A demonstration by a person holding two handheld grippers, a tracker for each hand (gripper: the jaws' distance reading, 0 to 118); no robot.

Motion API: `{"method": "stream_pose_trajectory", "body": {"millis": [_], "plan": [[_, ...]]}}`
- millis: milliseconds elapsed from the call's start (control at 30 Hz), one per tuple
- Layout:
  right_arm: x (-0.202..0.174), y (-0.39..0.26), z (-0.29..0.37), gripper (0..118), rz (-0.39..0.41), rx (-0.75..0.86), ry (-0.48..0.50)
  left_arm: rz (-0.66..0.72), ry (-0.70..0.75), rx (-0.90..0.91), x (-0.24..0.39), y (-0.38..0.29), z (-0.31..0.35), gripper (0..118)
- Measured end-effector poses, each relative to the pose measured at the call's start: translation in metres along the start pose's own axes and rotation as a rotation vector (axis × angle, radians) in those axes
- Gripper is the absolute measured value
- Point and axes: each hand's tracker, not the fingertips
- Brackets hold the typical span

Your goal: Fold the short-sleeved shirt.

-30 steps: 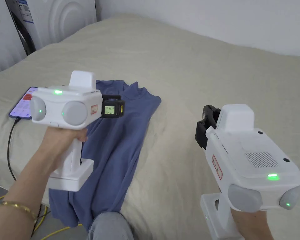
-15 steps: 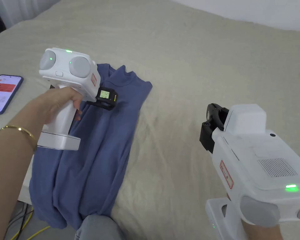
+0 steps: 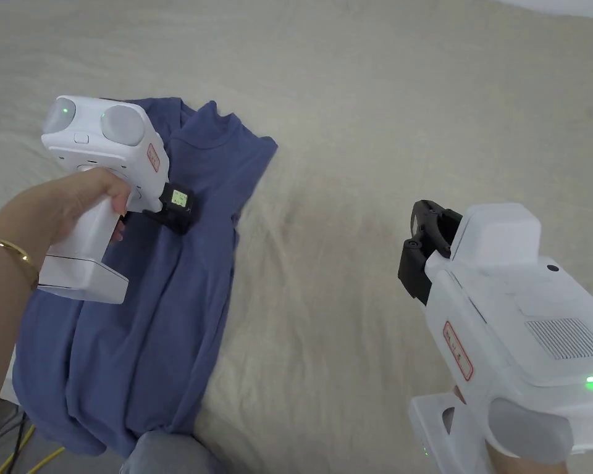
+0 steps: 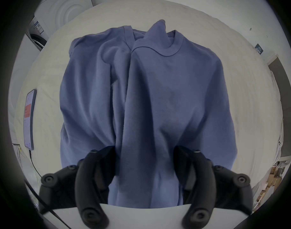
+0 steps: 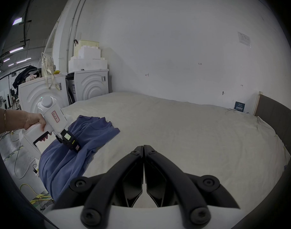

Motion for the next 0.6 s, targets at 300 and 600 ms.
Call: {"method": "stream_pose_trajectory", "body": {"millis": [300, 600], "plan": [[-0.001, -0.006, 0.002, 0, -0.018, -0.011, 0.008, 0.049, -0.083, 0.045, 0.004, -0.011, 0.009, 0], [0.002, 0.002, 0.032, 0, -0.027, 0.033, 0.023, 0.119, -0.075, 0.204, 0.009, -0.040, 0.067, 0]]}}
